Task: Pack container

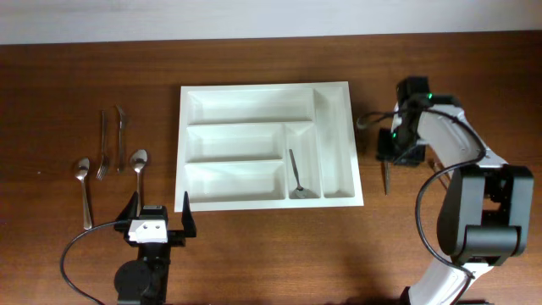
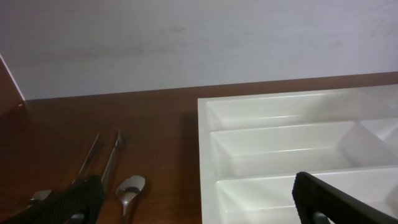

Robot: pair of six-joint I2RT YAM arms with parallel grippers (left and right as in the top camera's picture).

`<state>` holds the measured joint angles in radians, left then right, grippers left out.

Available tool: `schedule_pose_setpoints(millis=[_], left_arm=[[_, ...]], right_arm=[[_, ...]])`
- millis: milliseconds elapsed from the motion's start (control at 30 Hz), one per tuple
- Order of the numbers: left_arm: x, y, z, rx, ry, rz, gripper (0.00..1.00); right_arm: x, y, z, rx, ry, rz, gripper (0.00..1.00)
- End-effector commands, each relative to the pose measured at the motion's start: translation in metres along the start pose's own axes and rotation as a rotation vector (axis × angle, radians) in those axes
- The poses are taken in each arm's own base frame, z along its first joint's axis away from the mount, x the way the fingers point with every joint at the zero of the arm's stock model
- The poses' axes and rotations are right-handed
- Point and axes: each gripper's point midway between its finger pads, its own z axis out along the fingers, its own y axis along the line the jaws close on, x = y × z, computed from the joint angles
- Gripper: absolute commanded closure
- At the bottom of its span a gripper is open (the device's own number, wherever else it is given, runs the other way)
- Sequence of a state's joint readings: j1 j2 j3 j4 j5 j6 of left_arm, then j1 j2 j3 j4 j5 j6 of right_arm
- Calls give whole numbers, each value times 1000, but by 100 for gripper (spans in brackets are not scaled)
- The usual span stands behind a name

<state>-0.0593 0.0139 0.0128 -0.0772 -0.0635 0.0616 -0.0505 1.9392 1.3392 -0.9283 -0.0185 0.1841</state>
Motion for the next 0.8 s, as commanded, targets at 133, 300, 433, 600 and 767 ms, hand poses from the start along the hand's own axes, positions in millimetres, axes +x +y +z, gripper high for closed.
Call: schedule_pose_setpoints(millis=[133,300,433,600,767], left_arm=[[0,3,0,-16,-4,15,1],[0,3,0,-16,-4,15,1],[0,3,0,-16,-4,15,1],[0,3,0,-16,-4,15,1],[0,3,0,-16,-4,15,1]], right_arm=[[21,-1,24,-4,21,-3,54],[23,-1,35,-7,3,-2,55],[17,0,35,-11,-19,-11,63],[15,0,35,-13,-30,-22,89],[11,1,35,-16,-45,-22,96]])
